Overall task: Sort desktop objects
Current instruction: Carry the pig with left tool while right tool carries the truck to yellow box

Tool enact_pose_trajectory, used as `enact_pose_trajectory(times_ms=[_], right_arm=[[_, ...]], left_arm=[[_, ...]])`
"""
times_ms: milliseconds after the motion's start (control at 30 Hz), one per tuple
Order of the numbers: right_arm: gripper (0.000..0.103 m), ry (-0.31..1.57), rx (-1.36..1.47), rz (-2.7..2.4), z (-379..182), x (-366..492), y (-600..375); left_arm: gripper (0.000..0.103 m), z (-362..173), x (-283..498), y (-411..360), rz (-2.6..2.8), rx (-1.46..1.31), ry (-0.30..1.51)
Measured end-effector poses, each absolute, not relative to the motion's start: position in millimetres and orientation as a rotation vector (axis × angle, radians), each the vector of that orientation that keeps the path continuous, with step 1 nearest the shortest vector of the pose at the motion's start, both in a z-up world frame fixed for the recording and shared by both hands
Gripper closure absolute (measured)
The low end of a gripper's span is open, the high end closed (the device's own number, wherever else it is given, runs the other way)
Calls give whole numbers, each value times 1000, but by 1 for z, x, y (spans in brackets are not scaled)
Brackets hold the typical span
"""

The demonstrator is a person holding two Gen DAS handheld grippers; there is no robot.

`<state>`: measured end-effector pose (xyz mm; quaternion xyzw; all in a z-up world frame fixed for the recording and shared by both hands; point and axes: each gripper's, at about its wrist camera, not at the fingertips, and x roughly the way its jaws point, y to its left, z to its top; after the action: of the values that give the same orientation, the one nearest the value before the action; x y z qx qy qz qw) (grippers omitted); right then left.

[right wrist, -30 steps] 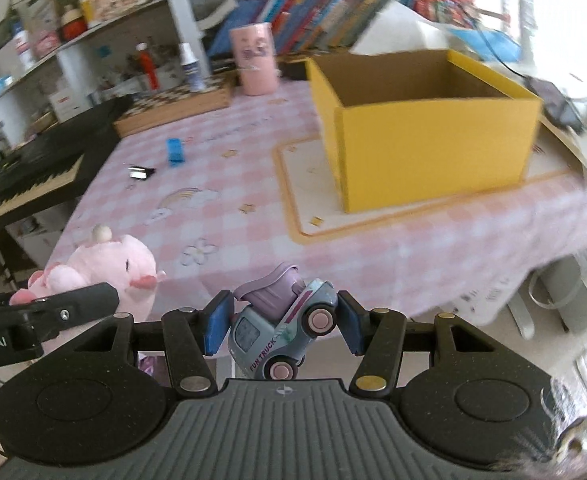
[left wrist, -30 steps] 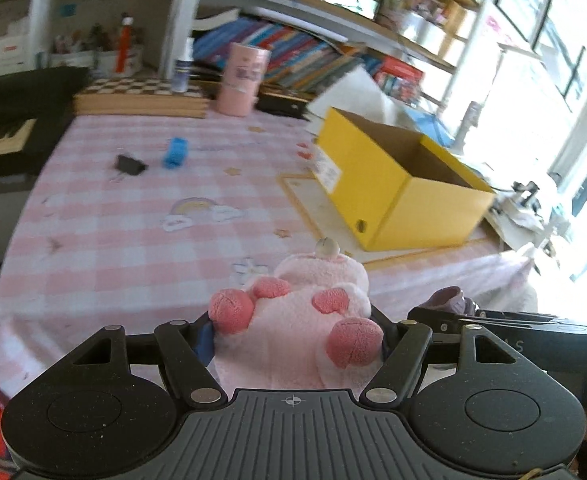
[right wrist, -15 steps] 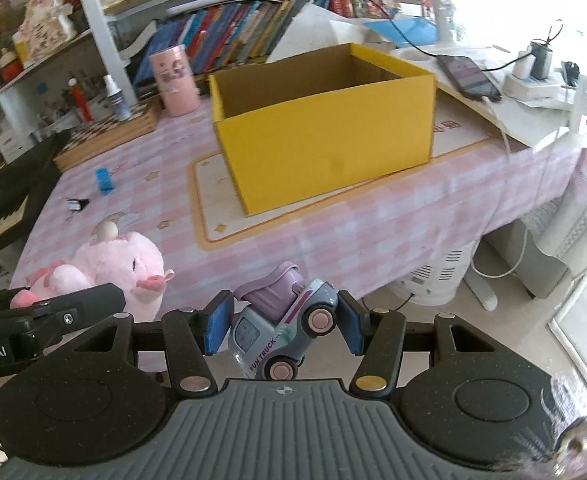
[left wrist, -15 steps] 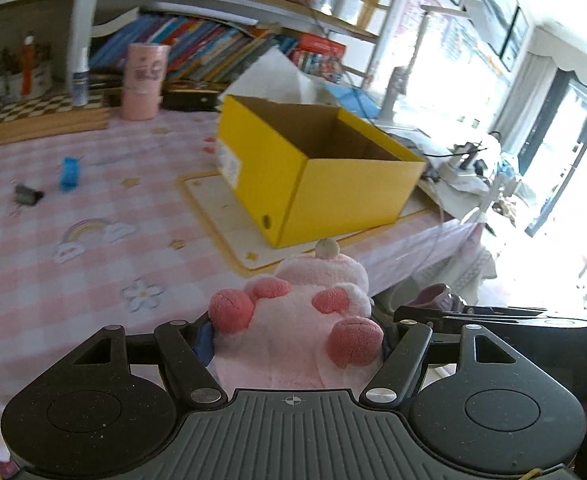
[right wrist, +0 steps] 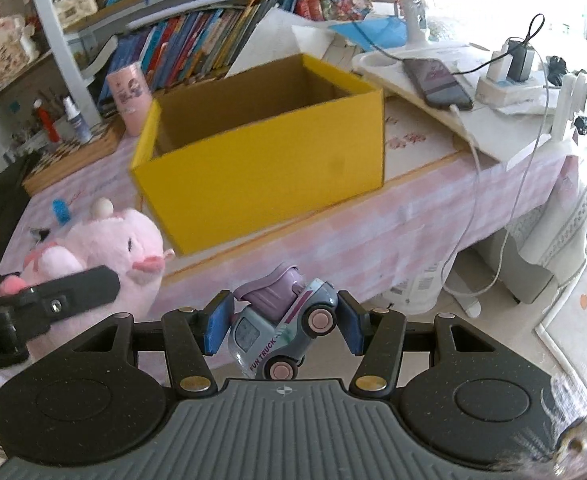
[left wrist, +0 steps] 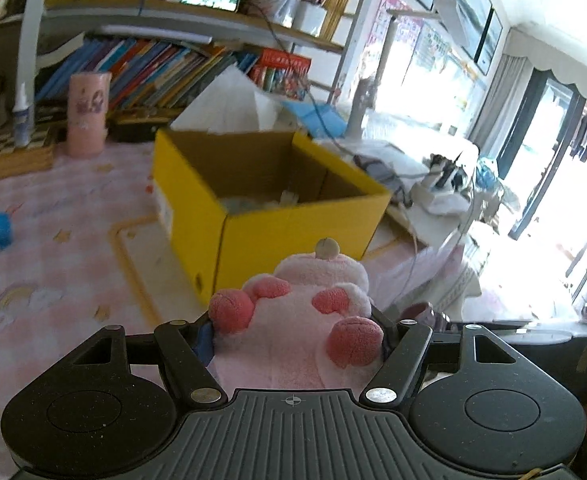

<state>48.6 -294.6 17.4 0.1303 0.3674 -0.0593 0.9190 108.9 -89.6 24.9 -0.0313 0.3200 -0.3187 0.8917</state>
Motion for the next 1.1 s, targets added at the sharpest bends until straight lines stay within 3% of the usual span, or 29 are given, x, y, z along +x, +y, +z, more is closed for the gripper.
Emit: enact_pose_trajectory(times_ms=[567, 767, 1100], right_arm=[[50, 509, 192, -64, 74, 146, -391], [50, 477, 152, 29, 87, 198, -400], [50, 616, 77, 189, 66, 278, -381]], left_arm=[[32, 70, 183, -168, -498, -13, 454], [32, 48, 215, -195, -429, 63, 510], [32, 17, 246, -219, -396, 129, 651]])
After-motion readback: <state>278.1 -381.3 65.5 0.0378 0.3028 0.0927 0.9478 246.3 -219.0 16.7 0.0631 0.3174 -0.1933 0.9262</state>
